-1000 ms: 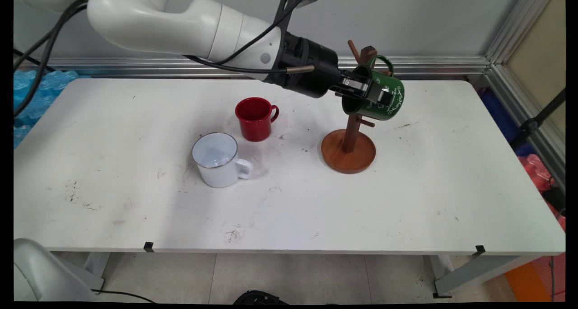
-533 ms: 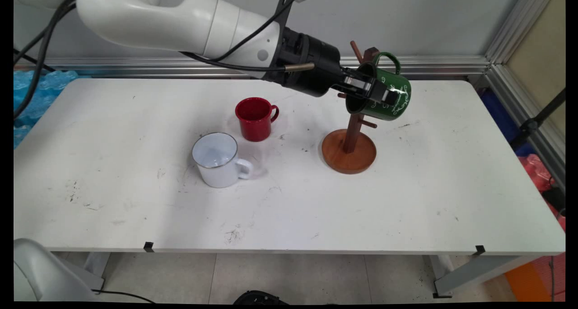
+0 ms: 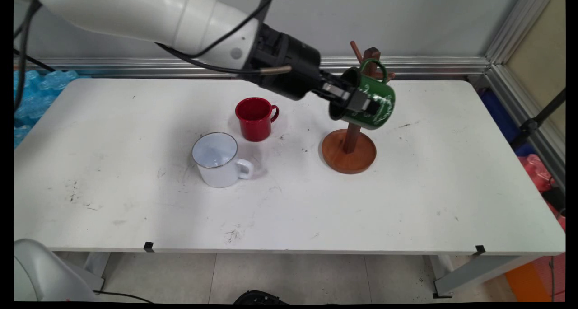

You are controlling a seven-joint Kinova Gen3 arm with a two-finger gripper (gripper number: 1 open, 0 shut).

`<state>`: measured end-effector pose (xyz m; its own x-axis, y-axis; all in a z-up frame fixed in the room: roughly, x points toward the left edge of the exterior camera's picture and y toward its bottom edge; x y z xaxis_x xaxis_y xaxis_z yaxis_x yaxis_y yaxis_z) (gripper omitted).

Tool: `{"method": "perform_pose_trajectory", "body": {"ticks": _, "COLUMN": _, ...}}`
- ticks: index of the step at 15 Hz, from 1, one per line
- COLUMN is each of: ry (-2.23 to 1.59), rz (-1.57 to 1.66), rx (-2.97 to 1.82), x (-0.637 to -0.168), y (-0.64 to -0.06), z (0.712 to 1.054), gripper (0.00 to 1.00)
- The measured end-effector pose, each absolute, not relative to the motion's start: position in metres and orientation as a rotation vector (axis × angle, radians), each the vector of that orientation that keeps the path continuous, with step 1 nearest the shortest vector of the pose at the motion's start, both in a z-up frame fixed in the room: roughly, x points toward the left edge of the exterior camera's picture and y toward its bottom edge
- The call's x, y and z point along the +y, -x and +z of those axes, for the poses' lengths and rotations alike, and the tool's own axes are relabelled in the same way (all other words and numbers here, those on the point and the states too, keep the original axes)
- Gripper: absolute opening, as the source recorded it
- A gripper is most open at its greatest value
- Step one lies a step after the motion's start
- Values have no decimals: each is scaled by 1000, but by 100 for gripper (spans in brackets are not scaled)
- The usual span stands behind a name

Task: Place the picked object on the table

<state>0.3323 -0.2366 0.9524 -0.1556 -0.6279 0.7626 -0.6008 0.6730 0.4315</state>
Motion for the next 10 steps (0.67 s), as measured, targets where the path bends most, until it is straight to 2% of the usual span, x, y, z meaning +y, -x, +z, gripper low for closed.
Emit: {"method": "perform_pose_trajectory", "body": {"ticks": 10, "ry": -939, "rz": 4, "rx": -2028, "x": -197, "y": -373, "z": 979, "gripper": 0}}
